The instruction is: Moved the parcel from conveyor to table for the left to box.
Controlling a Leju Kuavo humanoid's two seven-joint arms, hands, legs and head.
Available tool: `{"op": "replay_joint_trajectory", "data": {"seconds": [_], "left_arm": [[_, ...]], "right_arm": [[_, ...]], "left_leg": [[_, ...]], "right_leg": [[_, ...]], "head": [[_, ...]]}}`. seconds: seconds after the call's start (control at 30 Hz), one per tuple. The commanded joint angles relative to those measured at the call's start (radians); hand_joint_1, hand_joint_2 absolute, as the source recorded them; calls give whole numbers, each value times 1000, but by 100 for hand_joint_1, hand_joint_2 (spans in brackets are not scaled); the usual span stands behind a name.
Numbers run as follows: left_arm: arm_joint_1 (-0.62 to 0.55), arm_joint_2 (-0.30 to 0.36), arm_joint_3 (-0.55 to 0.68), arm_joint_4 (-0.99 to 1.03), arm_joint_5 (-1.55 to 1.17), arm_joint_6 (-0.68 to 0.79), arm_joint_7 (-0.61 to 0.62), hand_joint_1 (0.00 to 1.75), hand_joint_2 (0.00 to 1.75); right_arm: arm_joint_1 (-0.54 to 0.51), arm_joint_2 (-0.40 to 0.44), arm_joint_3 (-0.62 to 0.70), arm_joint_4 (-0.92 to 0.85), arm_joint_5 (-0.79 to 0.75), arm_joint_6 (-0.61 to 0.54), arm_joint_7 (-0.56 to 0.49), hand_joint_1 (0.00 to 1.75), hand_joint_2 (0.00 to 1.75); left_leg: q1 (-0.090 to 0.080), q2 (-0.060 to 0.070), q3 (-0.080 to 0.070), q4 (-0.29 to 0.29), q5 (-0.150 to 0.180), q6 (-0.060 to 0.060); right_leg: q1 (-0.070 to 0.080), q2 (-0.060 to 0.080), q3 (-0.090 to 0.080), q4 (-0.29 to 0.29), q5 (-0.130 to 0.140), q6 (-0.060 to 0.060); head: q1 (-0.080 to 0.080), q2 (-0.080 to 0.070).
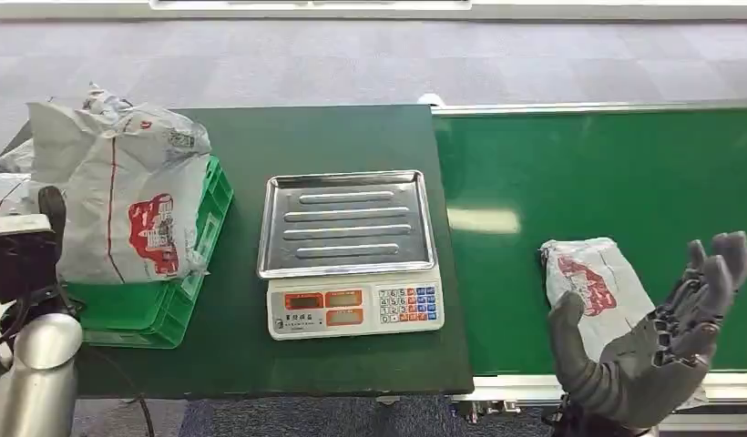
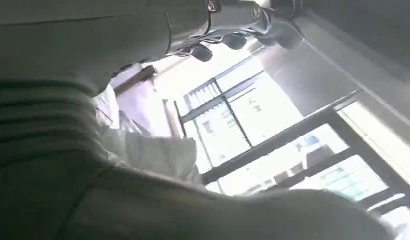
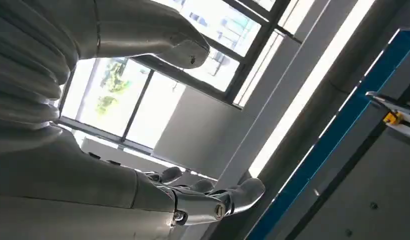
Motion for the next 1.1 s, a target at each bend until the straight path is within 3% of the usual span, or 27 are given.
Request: {"op": "replay_joint_trajectory", "data": {"seconds": [0.03,0.3,0.4,0.6,0.73,1.1], "left_arm": [[34,-82,-119,-241,166,81,-105,0,0],[37,-82,-125,-254,188,90,-122,0,0],[84,-144,-122,-341,197,95,-255,0,0],[168,-253,-196,-482,260,95,-345,0,0],[180,-221,-272,-476,377,73,-212,0,0],[193,-218,-250,-468,335,14,-168,0,0]], "right_arm": [[-3,26,1,18,0,0,-14,0,175],[0,28,-1,15,3,0,-13,0,175],[1,41,-1,14,0,0,-17,0,175],[25,73,-28,-37,65,0,27,0,175],[71,94,-92,-115,142,0,81,0,175],[95,84,-134,-128,119,0,81,0,175]], "left_leg": [[0,-1,0,0,0,1],[0,-1,1,-1,0,1],[0,0,1,-1,0,1],[-1,-1,1,-1,-1,2],[-1,-2,0,0,-2,2],[-1,-1,3,-2,-3,3]], "right_leg": [[0,-2,1,-1,0,0],[0,-1,2,-1,0,0],[0,-2,2,-1,0,0],[0,-3,2,-2,-1,1],[-1,-3,1,-1,-2,1],[-1,-3,4,-2,-2,3]], "head": [[0,0],[0,0],[0,0],[0,0],[0,0],[0,0]]}}
